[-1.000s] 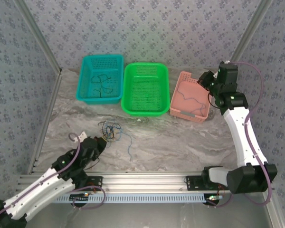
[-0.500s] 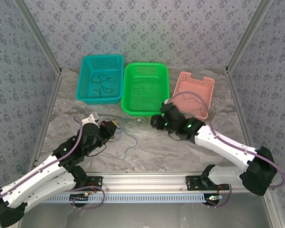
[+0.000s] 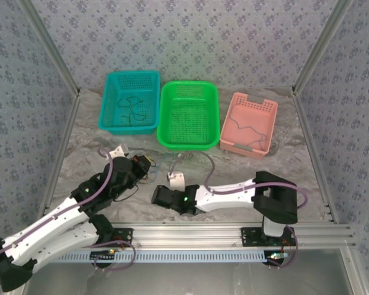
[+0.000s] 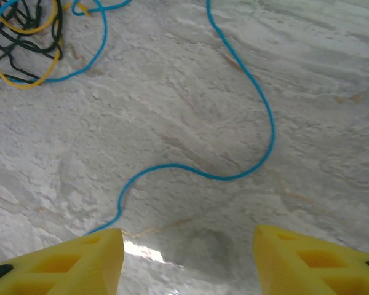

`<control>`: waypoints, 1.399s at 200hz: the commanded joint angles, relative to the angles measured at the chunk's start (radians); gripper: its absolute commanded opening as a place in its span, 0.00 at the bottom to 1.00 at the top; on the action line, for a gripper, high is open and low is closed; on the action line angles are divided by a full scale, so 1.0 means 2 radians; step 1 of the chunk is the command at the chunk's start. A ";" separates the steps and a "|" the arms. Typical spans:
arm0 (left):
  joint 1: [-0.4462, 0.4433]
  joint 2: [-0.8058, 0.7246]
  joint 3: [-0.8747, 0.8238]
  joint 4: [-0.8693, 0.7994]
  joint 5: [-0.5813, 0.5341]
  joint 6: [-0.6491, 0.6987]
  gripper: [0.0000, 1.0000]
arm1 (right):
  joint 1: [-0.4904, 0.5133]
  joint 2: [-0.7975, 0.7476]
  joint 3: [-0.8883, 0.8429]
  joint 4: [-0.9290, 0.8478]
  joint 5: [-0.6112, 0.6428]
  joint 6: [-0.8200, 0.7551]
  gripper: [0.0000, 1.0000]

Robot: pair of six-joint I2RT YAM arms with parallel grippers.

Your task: Untangle the cables

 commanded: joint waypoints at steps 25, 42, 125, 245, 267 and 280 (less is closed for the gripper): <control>0.030 -0.017 0.000 -0.022 0.005 0.014 0.00 | 0.002 0.057 0.055 -0.032 0.051 0.085 0.65; 0.033 -0.021 0.000 -0.024 0.006 0.015 0.00 | -0.012 0.068 0.055 -0.030 0.037 0.082 0.65; 0.051 -0.021 0.047 -0.049 0.023 0.038 0.00 | -0.066 0.066 -0.005 0.038 0.017 0.011 0.60; 0.058 0.061 0.191 -0.063 0.077 0.111 0.00 | -0.147 0.105 0.014 0.088 -0.118 -0.124 0.27; 0.063 0.095 0.228 -0.060 0.105 0.128 0.00 | -0.145 0.106 0.021 0.090 -0.118 -0.133 0.13; 0.066 0.113 0.247 -0.052 0.119 0.136 0.00 | -0.146 0.100 0.017 0.092 -0.109 -0.131 0.00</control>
